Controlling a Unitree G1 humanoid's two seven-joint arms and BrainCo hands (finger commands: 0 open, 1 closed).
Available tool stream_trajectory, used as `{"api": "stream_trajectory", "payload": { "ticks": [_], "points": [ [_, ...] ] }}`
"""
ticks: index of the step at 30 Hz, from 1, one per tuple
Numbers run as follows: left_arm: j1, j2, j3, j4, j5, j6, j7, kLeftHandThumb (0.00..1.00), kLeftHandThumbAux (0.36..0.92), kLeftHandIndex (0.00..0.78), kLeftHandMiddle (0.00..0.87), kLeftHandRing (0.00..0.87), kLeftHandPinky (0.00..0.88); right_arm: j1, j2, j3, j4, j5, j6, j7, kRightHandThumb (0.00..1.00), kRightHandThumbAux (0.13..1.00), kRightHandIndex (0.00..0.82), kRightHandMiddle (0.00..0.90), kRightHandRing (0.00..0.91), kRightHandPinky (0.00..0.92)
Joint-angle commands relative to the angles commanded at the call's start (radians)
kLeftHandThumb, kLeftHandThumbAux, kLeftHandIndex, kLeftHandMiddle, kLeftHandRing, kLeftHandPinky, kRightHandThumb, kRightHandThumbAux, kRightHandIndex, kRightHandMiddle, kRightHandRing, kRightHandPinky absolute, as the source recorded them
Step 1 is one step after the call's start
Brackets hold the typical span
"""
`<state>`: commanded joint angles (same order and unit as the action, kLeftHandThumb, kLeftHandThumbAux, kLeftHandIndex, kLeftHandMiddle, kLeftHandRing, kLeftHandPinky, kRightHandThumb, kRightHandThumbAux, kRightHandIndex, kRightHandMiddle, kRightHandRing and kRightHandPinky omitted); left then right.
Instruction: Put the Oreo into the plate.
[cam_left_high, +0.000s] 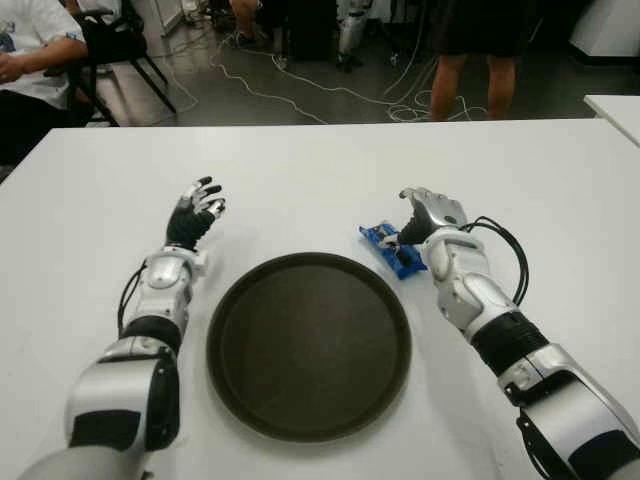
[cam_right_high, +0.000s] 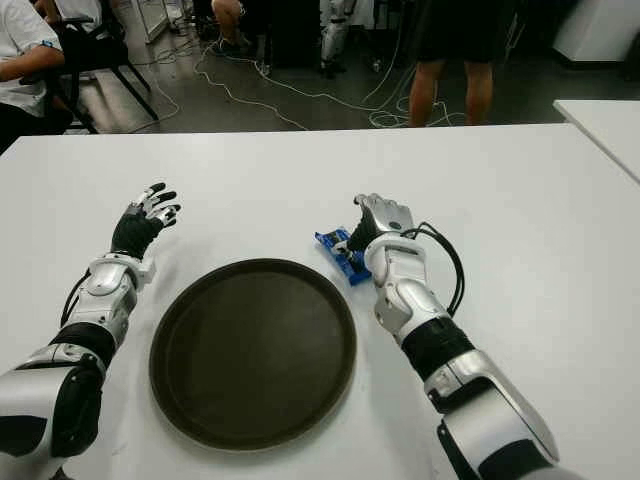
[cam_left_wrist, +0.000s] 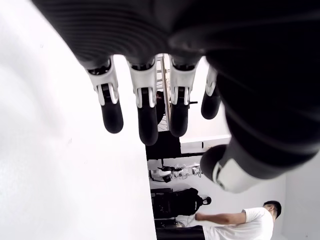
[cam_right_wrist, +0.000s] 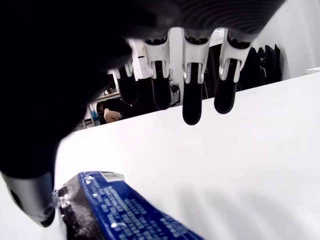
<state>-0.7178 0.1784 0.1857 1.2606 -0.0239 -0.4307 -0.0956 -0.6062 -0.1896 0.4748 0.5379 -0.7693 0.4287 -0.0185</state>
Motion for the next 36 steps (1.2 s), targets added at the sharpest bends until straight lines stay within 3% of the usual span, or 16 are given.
{"api": "stream_trajectory", "payload": {
  "ticks": [15, 36],
  "points": [
    [0.0, 0.005, -0.005, 0.002, 0.006, 0.0, -0.001, 0.141, 0.674, 0.106, 0.178, 0.176, 0.172, -0.005, 0.006, 0.014, 0.003, -0.007, 0.024, 0.027, 0.0, 0.645, 0.18, 0.196, 0.231, 0.254],
    [0.004, 0.003, -0.004, -0.002, 0.004, -0.008, -0.005, 0.16, 0.691, 0.107, 0.18, 0.177, 0.176, 0.001, 0.014, 0.018, 0.009, 0.001, 0.027, 0.026, 0.0, 0.656, 0.176, 0.201, 0.234, 0.251]
  ]
}}
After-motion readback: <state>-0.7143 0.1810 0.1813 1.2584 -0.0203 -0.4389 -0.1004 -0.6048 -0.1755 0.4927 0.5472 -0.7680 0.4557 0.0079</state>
